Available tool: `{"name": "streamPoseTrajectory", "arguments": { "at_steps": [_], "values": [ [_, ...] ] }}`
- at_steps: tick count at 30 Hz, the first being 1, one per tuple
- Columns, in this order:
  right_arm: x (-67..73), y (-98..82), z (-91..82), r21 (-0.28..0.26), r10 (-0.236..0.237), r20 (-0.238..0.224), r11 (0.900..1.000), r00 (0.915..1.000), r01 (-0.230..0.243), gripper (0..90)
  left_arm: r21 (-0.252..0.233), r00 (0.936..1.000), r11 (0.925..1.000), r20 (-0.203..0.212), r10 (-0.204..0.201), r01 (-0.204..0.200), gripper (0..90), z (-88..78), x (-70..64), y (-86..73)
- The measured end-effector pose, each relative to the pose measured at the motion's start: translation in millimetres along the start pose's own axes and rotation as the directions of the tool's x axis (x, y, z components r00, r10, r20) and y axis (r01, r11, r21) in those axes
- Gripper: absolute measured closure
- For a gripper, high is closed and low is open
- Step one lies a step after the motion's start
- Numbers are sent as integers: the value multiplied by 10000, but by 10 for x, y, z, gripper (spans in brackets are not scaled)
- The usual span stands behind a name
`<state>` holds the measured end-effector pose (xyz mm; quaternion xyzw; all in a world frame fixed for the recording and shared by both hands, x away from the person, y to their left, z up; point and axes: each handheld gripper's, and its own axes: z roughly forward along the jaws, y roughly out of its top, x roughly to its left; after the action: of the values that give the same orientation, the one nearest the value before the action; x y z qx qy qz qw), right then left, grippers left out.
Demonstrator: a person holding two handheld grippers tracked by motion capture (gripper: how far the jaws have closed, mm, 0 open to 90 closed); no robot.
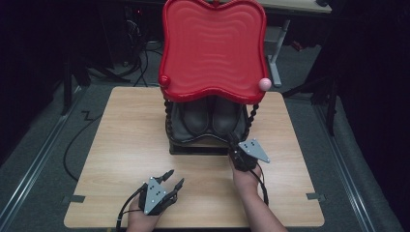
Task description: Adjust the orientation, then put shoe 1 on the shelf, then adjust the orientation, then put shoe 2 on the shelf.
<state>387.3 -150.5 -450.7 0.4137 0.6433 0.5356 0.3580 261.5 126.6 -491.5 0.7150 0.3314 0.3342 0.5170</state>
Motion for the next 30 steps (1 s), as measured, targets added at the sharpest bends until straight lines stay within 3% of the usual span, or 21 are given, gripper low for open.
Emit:
{"name": "streamPoseTrajectory", "arguments": {
  "at_steps": [6,11,16,18,20,23,24,25,28,30],
  "values": [
    [-18,24,-270,-270,-417,-237,9988,9989,410,718,-58,9997,9999,-203,-127,126,535,-106,104,-24],
    [-141,-20,-451,132,-446,-285,9989,9986,449,598,-95,9967,9981,-522,-614,610,520,-161,297,-40],
    [-300,-107,-592,594,-345,-91,9976,9994,350,546,-70,9942,9960,-596,-893,891,510,-181,404,-51],
    [-376,-153,-646,757,-407,70,9963,9991,401,530,-269,9866,9875,-460,-1563,1552,505,-171,390,-68],
    [-464,-206,-693,982,-355,192,9946,9992,334,505,-285,9832,9844,-518,-1748,1735,505,-181,431,-82],
    [-607,-325,-765,1509,-364,335,9881,9988,309,450,-209,9822,9872,-997,-1593,1580,497,-268,593,-130],
    [-607,-325,-765,1509,-364,335,9881,9988,309,450,-209,9822,9872,-997,-1593,1580,490,-268,593,-130],
    [-690,-394,-804,1820,-356,416,9829,9985,275,422,37,9853,9927,-1220,-1193,1207,490,-308,669,-147],
    [-846,-488,-883,2254,-277,562,9742,9980,144,390,171,9776,9914,-1697,-1247,1294,478,-389,819,-220],
    [-944,-524,-946,2421,-96,714,9702,9974,-80,380,281,9690,9900,-2107,-1294,1383,471,-440,934,-280]
  ]
}}
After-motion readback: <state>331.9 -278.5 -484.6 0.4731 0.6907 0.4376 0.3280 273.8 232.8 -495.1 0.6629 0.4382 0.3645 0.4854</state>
